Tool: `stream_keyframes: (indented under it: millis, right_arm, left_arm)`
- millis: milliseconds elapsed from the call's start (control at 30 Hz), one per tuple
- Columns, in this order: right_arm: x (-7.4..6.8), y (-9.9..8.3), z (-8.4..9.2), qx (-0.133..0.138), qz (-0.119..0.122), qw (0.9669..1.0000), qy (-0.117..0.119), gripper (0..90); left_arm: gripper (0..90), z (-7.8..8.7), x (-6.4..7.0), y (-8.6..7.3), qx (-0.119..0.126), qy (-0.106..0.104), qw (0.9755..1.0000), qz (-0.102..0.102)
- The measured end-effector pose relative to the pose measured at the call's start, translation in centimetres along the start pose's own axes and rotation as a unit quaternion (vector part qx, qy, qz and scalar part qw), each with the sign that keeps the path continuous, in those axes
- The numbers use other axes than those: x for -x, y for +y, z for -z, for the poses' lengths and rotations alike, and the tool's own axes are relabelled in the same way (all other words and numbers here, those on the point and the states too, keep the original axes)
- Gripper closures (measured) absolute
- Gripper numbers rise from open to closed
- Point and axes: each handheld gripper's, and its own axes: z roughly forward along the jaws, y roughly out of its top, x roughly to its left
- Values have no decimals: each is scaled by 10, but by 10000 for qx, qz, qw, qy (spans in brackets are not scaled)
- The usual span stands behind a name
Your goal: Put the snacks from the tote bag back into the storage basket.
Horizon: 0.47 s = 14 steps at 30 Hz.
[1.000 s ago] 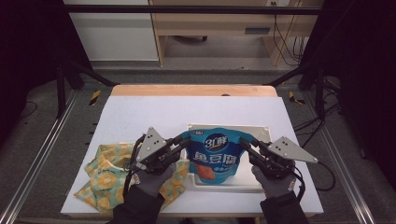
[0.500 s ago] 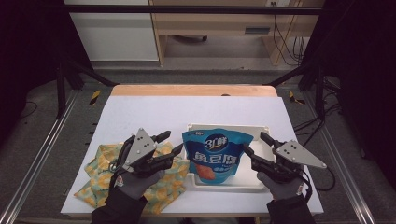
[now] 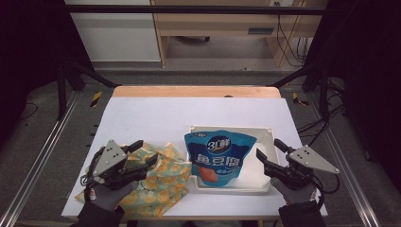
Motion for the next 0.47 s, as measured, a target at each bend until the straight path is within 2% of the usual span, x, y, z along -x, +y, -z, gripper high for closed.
stream_keyframes:
  millis: [133,300,467]
  right_arm:
    - [4,-5,-3,-113,7,9998,-134,316]
    - [9,-12,-7,-275,-3,9993,-263,318]
    - [16,-14,-9,-289,-163,9989,-338,313]
  left_arm:
    - [342,5,-10,-10,0,113,9998,136]
    - [330,10,-20,-16,14,223,9995,213]
    - [323,11,-29,-23,-67,303,9992,251]
